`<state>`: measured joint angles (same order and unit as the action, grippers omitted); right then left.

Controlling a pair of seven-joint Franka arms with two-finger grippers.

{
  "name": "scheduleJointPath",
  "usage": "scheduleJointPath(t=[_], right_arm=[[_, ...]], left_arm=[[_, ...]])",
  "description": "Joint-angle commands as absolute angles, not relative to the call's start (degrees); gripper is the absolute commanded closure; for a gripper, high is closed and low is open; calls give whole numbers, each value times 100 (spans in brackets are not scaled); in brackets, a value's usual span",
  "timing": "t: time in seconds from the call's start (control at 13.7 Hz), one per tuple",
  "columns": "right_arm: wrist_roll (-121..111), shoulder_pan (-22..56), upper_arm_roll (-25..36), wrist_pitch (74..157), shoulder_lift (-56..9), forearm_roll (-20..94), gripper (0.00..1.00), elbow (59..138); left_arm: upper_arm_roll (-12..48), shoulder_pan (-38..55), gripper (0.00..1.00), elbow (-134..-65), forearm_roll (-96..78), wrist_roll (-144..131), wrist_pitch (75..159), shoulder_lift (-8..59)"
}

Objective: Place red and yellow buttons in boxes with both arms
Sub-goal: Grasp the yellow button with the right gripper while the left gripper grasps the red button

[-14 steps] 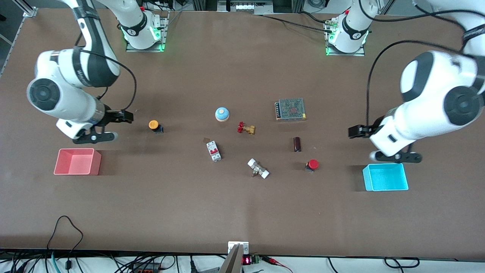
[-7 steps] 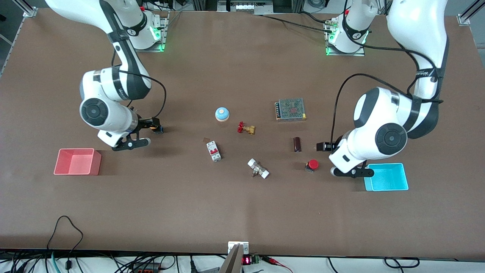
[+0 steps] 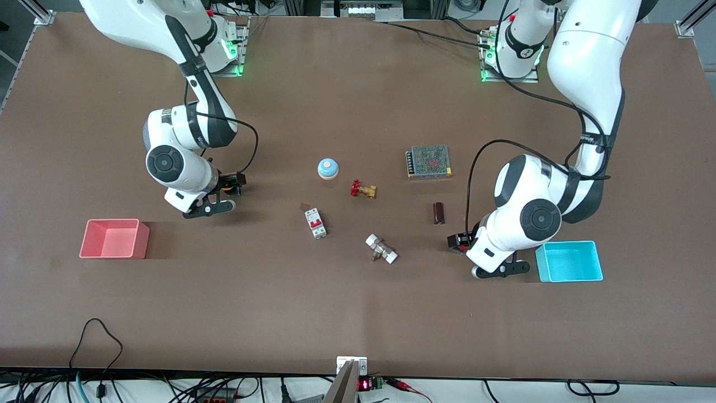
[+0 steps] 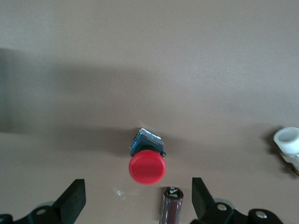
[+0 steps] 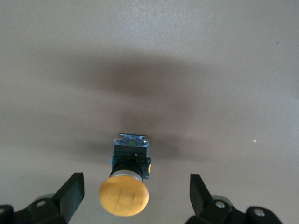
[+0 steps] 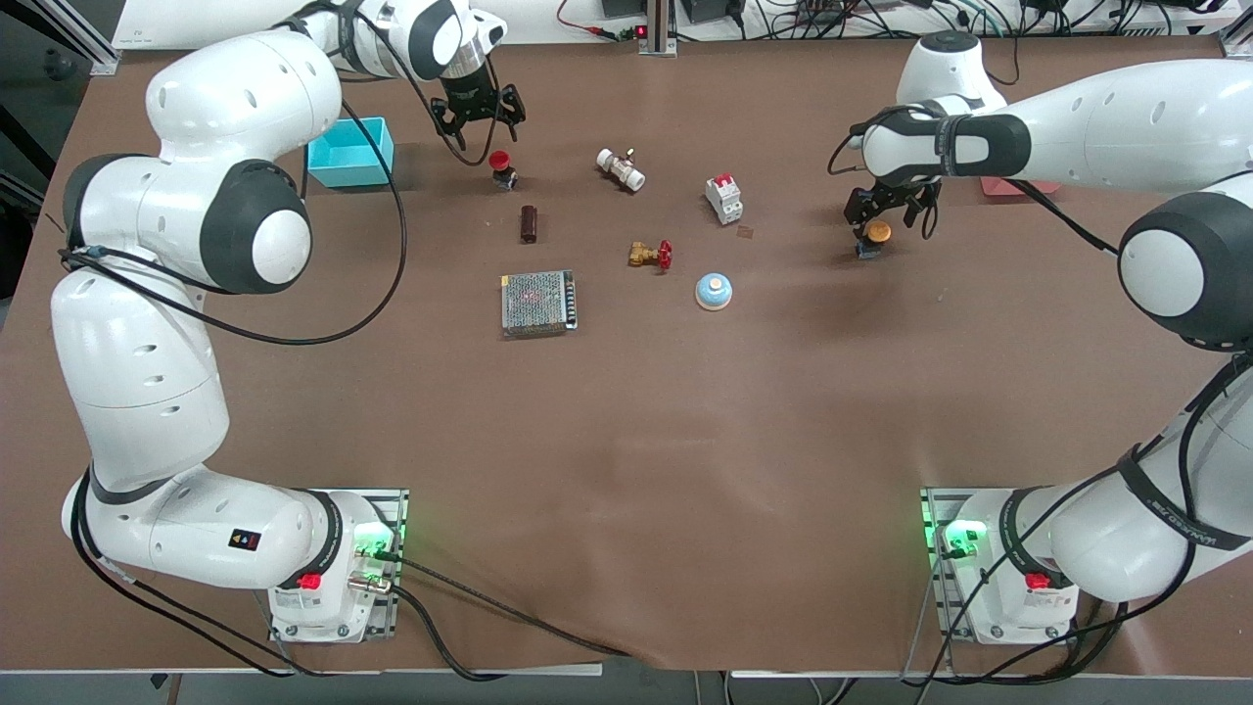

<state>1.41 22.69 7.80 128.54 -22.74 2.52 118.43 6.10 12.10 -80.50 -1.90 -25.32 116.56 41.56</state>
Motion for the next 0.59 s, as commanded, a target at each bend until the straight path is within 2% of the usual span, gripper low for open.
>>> scheduleJointPath(t=[0.0,0.22,0.29,0.51], right_arm=[[219,2320,817,13200,-2206,334,0,12137],[229,2320,809,13455,-2399,334,0,12155],[229,2320,809,13456,-2408,334,0,12155],[299,2346,774,13438,-2399,343,0,12155]], left_arm=[[562,1266,0,-7962,-211,-2602,11750,4368],[562,1292,0,-8226,-202,-2593,11962,4395],[562,1292,4,-8235,-211,-2593,11962,4395],[571,1301,26,-8244,-211,-2593,11953,4386]])
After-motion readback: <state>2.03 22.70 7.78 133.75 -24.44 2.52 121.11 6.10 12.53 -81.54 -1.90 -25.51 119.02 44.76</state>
